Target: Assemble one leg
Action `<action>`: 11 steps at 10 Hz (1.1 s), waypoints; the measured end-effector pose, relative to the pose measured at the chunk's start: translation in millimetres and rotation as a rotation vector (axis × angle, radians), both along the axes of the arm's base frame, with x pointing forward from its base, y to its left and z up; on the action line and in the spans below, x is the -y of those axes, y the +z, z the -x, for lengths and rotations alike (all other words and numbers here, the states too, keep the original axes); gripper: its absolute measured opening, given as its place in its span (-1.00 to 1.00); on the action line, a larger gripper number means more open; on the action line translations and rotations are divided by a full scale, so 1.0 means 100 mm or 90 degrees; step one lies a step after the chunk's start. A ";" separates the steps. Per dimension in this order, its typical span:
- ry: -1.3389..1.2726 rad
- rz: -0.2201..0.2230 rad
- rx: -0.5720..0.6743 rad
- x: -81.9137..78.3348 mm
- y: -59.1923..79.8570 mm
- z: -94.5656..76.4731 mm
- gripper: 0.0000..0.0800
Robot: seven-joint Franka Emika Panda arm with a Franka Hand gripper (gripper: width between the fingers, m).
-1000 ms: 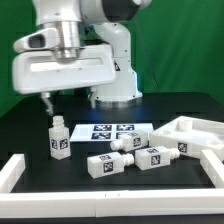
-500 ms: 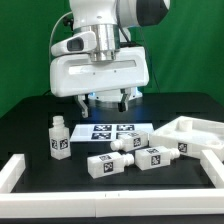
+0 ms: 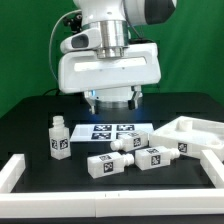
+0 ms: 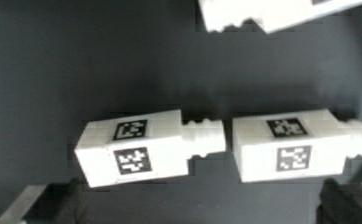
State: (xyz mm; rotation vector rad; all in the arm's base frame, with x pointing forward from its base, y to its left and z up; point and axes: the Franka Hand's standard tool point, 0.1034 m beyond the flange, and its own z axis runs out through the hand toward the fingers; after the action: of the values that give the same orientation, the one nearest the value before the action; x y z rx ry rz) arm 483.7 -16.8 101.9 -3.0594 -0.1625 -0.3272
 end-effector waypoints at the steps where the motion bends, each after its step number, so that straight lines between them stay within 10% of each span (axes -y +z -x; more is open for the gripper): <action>1: -0.085 -0.033 -0.027 -0.13 0.05 -0.11 0.62; 8: -0.146 -0.063 -0.071 -0.12 0.03 -0.28 0.62; 11: -0.268 -0.078 -0.094 -0.22 -0.26 -0.52 0.62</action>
Offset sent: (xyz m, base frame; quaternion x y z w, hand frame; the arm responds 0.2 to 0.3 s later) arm 0.0000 0.0000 0.0000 0.0000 0.0000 0.0000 1.0000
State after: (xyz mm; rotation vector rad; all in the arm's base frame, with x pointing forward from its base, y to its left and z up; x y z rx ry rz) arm 536.1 5.0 75.9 -2.9546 0.4953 -0.1215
